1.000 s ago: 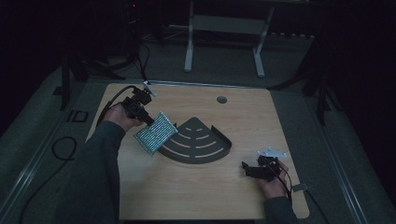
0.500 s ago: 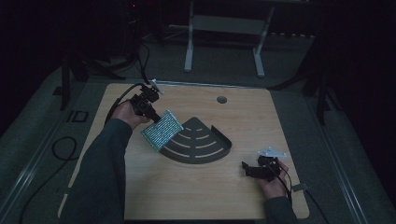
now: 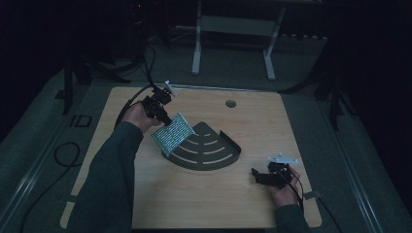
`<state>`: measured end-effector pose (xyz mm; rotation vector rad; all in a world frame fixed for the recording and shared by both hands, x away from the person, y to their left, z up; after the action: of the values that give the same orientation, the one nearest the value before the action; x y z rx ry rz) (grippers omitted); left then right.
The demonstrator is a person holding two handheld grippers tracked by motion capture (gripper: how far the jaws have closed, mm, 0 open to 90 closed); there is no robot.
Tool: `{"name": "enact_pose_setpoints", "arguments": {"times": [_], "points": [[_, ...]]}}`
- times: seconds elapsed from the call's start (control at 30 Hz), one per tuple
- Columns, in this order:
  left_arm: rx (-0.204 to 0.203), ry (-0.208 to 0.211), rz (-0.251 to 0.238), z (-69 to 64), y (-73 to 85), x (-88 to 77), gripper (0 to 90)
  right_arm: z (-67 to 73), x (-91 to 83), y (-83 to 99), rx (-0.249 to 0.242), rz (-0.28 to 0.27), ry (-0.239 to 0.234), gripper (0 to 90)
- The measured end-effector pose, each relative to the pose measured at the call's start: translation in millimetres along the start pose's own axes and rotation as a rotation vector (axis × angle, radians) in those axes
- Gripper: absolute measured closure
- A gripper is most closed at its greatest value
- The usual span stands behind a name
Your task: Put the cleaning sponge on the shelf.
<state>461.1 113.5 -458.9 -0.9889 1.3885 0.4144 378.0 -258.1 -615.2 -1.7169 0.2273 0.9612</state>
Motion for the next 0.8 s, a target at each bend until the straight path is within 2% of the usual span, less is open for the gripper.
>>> {"name": "enact_pose_setpoints", "arguments": {"times": [0.1,0.33,0.8], "points": [[0.002,0.002,-0.004,-1.1,-3.2,0.8,90.0,-0.1,0.1,-0.2,-0.001,-0.002,0.000,12.3],[0.020,-0.025,0.017,-2.9,-6.6,6.7,90.0,-0.1,0.3,-0.3,-0.001,-0.002,-0.001,12.3],[0.041,-0.025,0.016,-11.9,-17.9,15.8,90.0,0.1,0.3,-0.4,0.000,-0.001,-0.002,12.3]]}}
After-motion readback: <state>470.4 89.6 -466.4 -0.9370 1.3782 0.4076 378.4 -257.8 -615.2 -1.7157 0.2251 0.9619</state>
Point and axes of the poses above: each handheld gripper's, and its own axes: x roughly forward along the jaws, y roughly out of its underside, z roughly to its left, the point moved 8 cm from there along x, roughly forward along the jaws, and after that the axes turned 5 degrees about -x, right-handed, at the moved point
